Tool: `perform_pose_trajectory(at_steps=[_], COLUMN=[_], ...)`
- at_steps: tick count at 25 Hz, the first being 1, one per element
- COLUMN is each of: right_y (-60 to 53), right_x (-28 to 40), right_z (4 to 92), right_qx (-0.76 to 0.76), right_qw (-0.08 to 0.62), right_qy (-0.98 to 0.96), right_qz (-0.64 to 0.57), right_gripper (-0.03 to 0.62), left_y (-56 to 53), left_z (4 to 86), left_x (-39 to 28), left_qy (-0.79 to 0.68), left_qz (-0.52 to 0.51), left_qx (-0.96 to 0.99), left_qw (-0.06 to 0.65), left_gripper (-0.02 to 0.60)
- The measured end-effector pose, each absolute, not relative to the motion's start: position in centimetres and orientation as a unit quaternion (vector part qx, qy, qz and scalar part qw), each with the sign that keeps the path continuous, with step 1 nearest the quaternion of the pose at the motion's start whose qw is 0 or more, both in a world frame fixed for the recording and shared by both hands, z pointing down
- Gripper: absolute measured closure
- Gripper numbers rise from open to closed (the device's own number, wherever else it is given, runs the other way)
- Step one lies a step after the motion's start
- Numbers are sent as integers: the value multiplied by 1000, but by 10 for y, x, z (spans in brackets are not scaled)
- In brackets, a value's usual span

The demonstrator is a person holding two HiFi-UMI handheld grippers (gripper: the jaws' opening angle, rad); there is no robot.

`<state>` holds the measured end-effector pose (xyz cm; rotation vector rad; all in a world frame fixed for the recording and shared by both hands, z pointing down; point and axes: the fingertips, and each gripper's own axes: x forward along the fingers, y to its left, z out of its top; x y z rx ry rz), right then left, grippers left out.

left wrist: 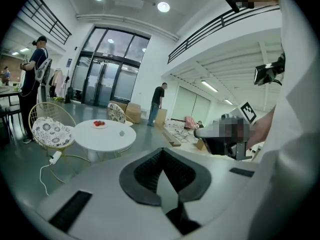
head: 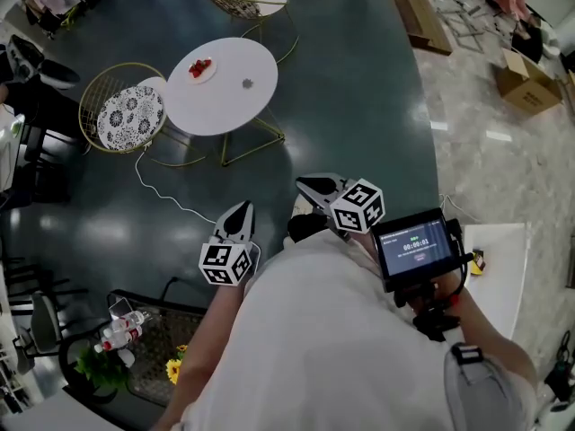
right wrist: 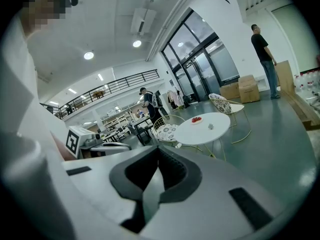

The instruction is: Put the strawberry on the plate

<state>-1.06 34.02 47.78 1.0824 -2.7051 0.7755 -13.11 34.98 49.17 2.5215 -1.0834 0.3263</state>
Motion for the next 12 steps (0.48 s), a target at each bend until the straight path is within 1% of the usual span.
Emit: perform_pose_trajectory(at_steps=[12], right_y=[341], right_x=[-6], right_z=[476], right_qx=[364], right_qw=[72], right_qy=[-892], right_qz=[260], right_gripper=[586], left_y=[349], left_z=[488], left_x=[-126], left_qy=[-379], left_qz=[114], left_qx=[898], left_qw=[191], left_gripper=[575])
